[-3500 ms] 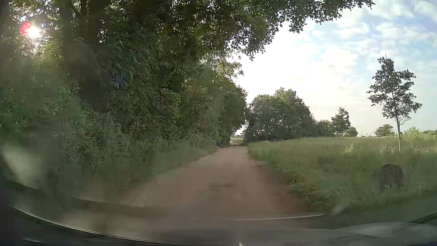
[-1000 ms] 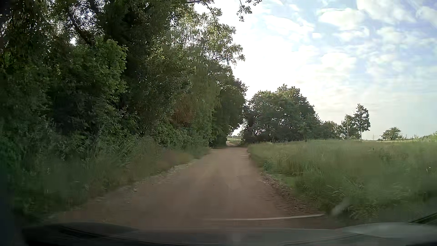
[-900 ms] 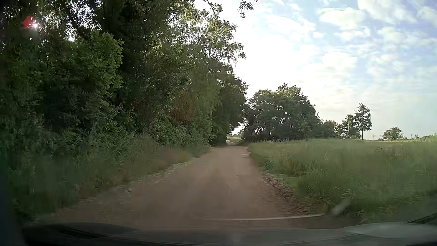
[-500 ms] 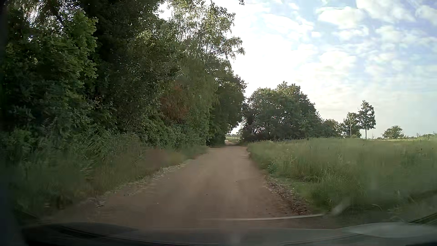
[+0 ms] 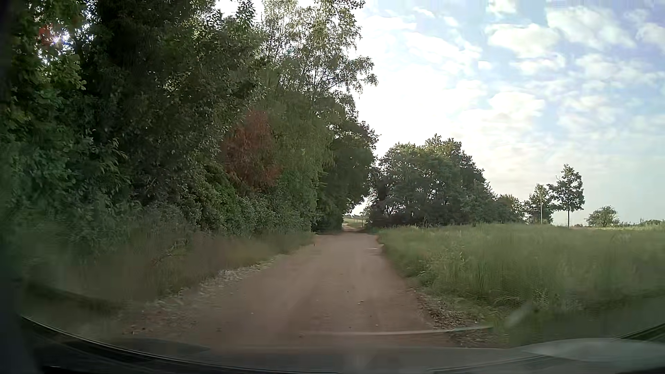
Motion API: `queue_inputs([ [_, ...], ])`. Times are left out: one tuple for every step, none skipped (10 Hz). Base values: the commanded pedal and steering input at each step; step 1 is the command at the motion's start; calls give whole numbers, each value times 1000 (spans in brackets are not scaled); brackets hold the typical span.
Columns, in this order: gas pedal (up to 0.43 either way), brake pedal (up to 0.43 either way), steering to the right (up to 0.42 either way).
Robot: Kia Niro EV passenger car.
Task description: Follow the waypoints while adhering to traffic rules and regulations
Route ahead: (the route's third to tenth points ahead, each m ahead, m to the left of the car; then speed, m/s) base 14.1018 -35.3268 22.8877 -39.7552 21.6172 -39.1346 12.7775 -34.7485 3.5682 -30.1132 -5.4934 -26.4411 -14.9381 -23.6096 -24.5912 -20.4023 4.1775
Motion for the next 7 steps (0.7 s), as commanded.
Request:
queue_inputs([
  [118,30,-21],
  [118,30,-24],
  [118,30,-31],
  [118,30,-38],
  [118,30,-38],
  [118,30,-34],
  [118,30,-30],
])
